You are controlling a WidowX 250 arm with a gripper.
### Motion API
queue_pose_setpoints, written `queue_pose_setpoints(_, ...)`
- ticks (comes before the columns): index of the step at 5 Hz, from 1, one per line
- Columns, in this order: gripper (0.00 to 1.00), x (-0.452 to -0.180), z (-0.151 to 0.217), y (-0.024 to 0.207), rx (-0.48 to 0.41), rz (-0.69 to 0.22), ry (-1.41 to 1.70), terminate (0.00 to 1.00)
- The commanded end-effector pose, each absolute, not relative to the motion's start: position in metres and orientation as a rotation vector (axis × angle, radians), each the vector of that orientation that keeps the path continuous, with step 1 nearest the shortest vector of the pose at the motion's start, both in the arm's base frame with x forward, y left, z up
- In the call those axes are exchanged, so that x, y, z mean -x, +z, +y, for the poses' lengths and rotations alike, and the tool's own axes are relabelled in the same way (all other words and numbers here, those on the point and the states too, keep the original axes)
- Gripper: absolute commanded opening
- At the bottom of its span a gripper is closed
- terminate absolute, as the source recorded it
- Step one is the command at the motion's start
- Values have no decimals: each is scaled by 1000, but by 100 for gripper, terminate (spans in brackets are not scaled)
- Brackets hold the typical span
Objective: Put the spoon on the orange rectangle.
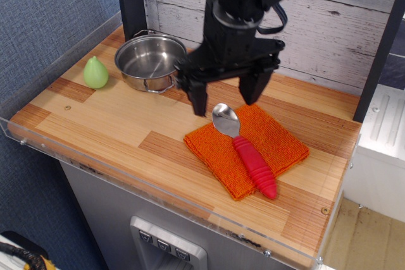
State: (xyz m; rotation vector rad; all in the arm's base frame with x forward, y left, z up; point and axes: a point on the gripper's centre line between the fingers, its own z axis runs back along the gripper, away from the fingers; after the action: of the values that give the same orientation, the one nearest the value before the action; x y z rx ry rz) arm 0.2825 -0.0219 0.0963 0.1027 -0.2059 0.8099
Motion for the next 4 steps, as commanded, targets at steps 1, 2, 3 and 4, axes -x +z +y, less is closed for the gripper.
queue_pose_setpoints(1, 100, -264, -1, 126, -108, -238, 465, 0)
queue_pose_setpoints(2, 100, -272, 20, 127, -97, -215, 338, 0)
queue_pose_setpoints(3, 100, -287, 34, 127, -112, -240, 238, 0)
queue_pose_setpoints(4, 100, -301, 40, 127, -105, -290, 130, 0)
